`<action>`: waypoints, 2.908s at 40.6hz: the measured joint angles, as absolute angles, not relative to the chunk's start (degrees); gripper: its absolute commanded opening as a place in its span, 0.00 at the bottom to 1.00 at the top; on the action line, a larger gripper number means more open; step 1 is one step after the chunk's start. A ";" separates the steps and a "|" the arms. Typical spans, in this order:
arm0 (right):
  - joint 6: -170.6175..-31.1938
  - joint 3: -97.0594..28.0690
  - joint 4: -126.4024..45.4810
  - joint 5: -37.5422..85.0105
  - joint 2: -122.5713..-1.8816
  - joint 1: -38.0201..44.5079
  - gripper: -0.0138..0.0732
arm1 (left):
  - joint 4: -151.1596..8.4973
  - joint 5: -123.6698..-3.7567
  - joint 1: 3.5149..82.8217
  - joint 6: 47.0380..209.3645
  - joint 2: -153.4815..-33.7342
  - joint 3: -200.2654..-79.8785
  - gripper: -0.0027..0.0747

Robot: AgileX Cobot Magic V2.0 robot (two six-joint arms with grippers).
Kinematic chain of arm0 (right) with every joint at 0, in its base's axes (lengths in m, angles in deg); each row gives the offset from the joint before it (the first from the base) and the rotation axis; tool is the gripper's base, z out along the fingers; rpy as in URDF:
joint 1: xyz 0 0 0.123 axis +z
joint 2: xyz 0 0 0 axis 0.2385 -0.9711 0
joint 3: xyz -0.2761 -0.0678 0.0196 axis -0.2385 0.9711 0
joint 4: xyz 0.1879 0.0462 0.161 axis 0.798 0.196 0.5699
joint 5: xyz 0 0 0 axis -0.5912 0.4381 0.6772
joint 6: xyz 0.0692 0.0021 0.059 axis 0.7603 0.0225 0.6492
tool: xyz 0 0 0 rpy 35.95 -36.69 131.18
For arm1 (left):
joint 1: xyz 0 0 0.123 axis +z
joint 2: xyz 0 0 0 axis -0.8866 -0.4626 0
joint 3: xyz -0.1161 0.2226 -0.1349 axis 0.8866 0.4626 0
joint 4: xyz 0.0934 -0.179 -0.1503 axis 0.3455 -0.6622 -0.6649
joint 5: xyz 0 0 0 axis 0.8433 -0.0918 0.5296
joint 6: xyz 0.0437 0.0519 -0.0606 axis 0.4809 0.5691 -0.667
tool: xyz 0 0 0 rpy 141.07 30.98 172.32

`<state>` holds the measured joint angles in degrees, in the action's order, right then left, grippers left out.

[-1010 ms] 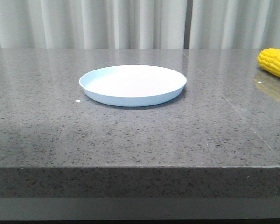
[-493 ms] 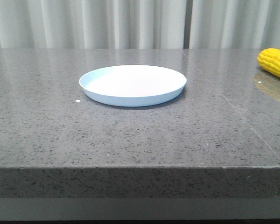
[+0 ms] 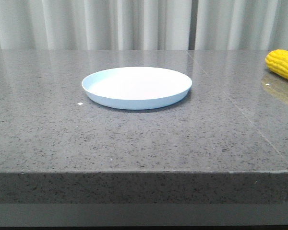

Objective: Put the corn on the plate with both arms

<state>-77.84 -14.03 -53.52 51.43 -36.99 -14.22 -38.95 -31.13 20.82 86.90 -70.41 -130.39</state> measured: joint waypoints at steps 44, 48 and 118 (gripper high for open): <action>-77.84 -60.84 -56.37 61.08 -96.92 -14.32 0.92 | -38.95 -31.13 20.82 86.90 -70.41 -130.39 0.67; -77.84 -62.57 -56.37 61.08 -100.58 -14.95 0.92 | -38.95 -31.13 20.82 86.90 -70.41 -130.39 0.67; -77.73 -72.61 -53.43 65.20 -107.83 -11.05 0.43 | -38.95 -31.13 20.77 86.80 -70.41 -130.39 0.67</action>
<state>-77.73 -72.61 -53.43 65.20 -107.83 -11.05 -38.95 -31.13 20.77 86.80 -70.41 -130.39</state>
